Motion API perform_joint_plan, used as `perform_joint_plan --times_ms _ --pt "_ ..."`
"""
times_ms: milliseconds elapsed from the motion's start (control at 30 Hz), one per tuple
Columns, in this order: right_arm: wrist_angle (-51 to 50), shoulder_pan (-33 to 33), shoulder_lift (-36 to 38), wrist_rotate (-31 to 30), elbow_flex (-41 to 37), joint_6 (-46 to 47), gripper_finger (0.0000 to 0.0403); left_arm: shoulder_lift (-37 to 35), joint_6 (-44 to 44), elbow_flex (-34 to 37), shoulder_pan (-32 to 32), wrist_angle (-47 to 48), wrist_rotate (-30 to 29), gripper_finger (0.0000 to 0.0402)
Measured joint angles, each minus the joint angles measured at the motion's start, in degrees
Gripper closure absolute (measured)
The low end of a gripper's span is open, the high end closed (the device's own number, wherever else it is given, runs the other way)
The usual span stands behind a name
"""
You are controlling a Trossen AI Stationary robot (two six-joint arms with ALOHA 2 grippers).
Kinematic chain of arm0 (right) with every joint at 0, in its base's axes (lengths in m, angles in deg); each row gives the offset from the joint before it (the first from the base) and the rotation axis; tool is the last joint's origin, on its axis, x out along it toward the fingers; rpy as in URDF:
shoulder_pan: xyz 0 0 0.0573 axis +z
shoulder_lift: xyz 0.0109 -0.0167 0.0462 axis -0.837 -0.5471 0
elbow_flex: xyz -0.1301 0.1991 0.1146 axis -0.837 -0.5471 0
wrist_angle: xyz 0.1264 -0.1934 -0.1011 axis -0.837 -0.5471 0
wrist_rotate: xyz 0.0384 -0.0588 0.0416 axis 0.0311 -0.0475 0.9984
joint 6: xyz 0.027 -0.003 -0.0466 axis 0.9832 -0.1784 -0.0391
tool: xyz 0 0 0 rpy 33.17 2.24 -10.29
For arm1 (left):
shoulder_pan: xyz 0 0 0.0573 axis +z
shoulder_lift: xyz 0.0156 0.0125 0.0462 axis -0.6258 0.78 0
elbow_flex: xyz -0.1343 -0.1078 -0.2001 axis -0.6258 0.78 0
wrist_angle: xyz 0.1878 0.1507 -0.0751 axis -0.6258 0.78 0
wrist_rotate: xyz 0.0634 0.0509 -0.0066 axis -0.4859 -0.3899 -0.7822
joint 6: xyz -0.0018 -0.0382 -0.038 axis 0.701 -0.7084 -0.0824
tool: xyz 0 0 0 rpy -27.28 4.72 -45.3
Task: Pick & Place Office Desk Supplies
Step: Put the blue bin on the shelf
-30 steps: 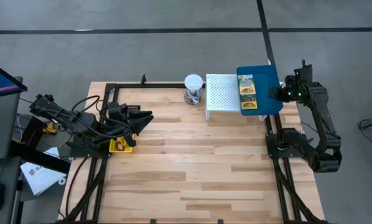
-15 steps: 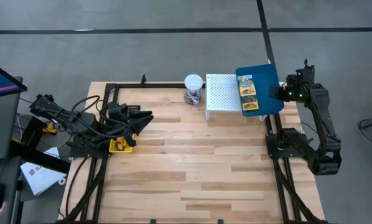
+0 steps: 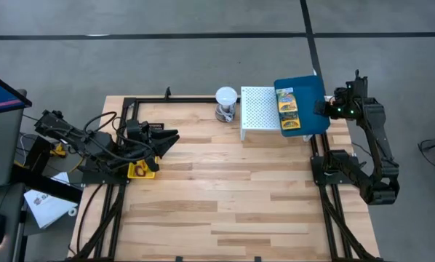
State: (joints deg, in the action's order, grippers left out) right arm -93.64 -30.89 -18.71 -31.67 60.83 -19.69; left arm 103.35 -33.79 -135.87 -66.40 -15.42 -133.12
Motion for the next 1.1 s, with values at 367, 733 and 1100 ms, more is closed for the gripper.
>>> perform_joint_plan --times_ms 367,733,1100 --pt "-1.09 0.00 0.35 -1.96 0.04 -0.51 0.0293 0.00 0.02 0.00 -0.01 0.00 0.00 0.0289" --pt "-1.54 0.00 1.84 -2.89 0.04 -0.15 0.0237 0.00 0.02 0.00 -0.01 0.03 0.00 0.0289" --pt "-3.88 0.00 5.03 -2.66 0.04 1.22 0.0249 0.00 0.02 0.00 -0.02 0.16 0.00 0.0289"
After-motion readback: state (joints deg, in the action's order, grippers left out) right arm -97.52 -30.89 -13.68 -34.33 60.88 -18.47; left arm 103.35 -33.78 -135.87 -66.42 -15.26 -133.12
